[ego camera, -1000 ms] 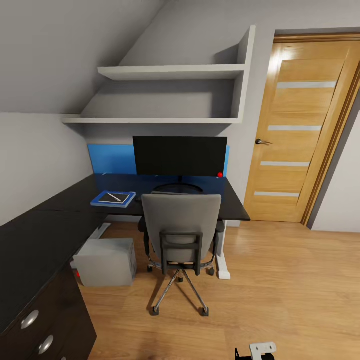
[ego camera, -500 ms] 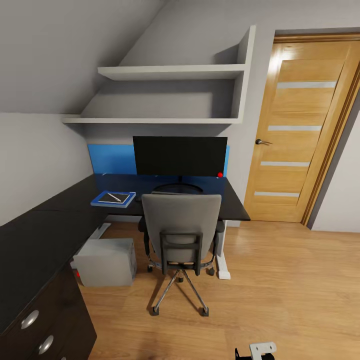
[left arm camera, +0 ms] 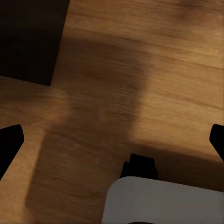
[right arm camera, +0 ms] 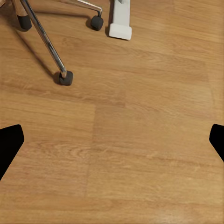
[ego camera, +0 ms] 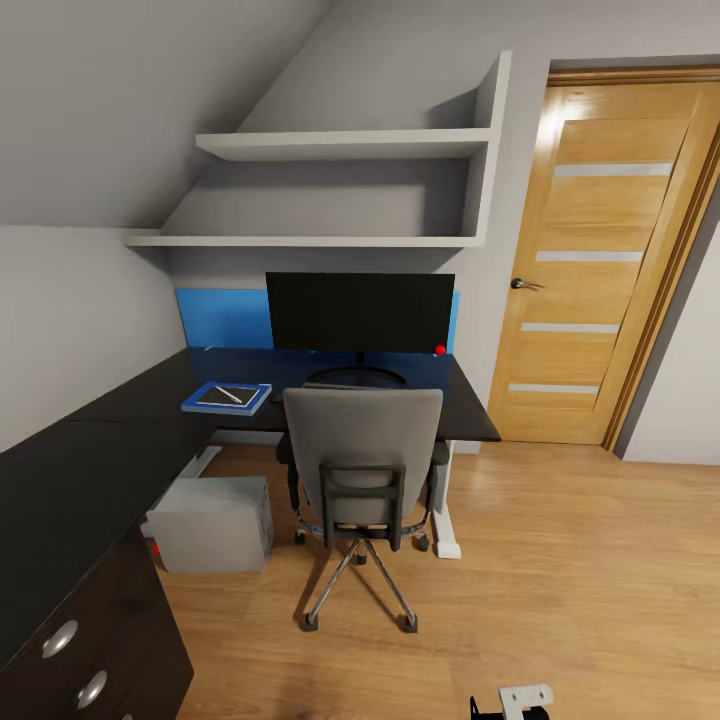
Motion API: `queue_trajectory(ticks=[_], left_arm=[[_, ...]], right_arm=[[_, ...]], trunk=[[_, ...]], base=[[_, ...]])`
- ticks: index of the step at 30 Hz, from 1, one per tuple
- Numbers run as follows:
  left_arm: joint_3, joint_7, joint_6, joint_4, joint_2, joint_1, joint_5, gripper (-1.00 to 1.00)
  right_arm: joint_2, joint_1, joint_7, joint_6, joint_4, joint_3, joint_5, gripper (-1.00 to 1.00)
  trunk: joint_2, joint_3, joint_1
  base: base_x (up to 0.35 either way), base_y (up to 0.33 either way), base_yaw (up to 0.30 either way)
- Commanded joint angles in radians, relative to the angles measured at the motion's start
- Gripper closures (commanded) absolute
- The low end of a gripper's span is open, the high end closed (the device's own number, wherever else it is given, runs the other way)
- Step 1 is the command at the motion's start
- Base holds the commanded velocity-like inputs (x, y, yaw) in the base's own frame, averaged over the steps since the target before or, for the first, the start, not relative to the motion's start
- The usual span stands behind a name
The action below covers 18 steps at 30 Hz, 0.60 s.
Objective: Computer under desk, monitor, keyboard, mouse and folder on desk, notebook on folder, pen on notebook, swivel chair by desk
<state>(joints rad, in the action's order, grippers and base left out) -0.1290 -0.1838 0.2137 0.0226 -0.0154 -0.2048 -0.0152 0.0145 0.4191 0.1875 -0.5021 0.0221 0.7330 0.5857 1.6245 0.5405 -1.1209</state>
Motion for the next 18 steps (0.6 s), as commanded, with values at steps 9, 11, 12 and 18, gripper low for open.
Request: queue_trajectory(ticks=[9, 11, 12, 18], left_arm=[[-0.006, -0.001, 0.004, -0.001, 0.000, -0.001, -0.002, -1.00], [-0.006, 0.000, 0.004, -0.001, 0.000, -0.001, -0.002, -1.00], [-0.006, 0.000, 0.004, -0.001, 0.000, -0.001, -0.002, -1.00], [-0.006, -0.001, 0.004, -0.001, 0.000, -0.001, -0.002, -1.00]], right_arm=[[0.001, 0.001, 0.004, -0.003, 0.002, 0.008, 0.003, -1.00], [0.001, 0.001, 0.004, -0.003, 0.002, 0.008, 0.003, -1.00], [0.001, 0.001, 0.004, -0.003, 0.002, 0.008, 0.003, -1.00], [0.001, 0.001, 0.004, -0.003, 0.002, 0.008, 0.003, -1.00]], trunk=[[0.001, 0.001, 0.000], [0.001, 0.001, 0.000], [0.001, 0.001, 0.000], [0.001, 0.001, 0.000]], base=[[0.000, 0.000, 0.000], [0.000, 0.000, 0.000], [0.000, 0.000, 0.000], [0.000, 0.000, 0.000]])
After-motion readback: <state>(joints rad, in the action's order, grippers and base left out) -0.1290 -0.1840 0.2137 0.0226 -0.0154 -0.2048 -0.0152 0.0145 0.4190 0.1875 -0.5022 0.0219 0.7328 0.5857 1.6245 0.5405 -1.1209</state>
